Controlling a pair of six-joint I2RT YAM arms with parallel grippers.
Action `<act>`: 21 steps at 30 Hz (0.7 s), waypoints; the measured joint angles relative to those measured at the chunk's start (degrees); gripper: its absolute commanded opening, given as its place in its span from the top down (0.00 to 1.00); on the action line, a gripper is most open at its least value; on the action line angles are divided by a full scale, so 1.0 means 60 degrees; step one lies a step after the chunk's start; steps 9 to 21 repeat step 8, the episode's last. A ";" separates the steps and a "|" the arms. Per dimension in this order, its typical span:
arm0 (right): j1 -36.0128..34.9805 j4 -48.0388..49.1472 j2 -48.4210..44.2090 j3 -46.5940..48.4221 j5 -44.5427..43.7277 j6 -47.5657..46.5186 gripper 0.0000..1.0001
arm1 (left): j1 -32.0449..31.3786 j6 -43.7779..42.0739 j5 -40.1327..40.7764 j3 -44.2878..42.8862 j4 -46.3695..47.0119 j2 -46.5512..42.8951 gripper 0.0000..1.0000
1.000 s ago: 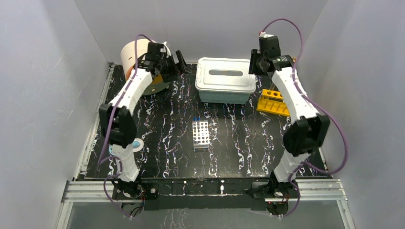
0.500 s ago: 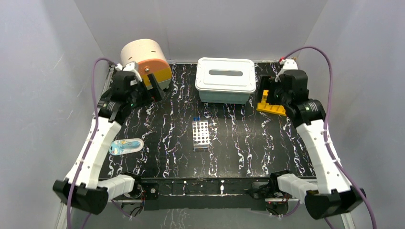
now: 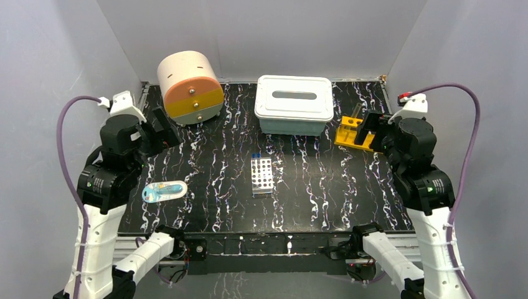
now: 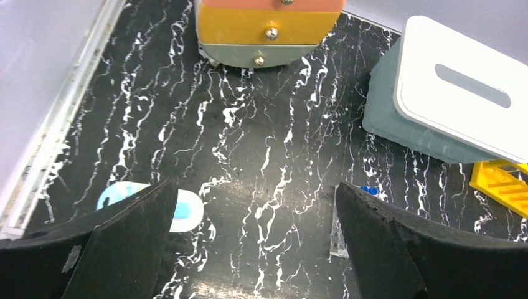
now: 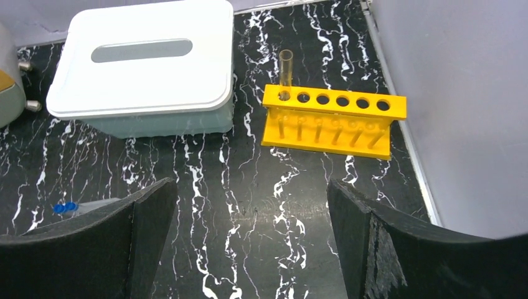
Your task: Organize the chemistry lab equipment
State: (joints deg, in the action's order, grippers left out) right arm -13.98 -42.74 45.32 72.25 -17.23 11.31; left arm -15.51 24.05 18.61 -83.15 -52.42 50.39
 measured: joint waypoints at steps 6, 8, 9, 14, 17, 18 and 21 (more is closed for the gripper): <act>-0.0004 -0.0124 -0.0204 0.0200 -0.0372 0.0047 0.01 | 0.0000 -0.0397 0.0503 -0.0532 -0.0433 0.0007 0.02; -0.0004 -0.0175 -0.0277 0.0200 -0.0397 0.0091 0.01 | 0.0000 -0.0408 0.0623 -0.0528 -0.0543 0.0018 0.02; -0.0004 -0.0175 -0.0277 0.0200 -0.0397 0.0091 0.01 | 0.0000 -0.0408 0.0623 -0.0528 -0.0543 0.0018 0.02; -0.0004 -0.0175 -0.0277 0.0200 -0.0397 0.0091 0.01 | 0.0000 -0.0408 0.0623 -0.0528 -0.0543 0.0018 0.02; -0.0004 -0.0175 -0.0277 0.0200 -0.0397 0.0091 0.01 | 0.0000 -0.0408 0.0623 -0.0528 -0.0543 0.0018 0.02; -0.0004 -0.0175 -0.0277 0.0200 -0.0397 0.0091 0.01 | 0.0000 -0.0408 0.0623 -0.0528 -0.0543 0.0018 0.02; -0.0004 -0.0175 -0.0277 0.0200 -0.0397 0.0091 0.01 | 0.0000 -0.0408 0.0623 -0.0528 -0.0543 0.0018 0.02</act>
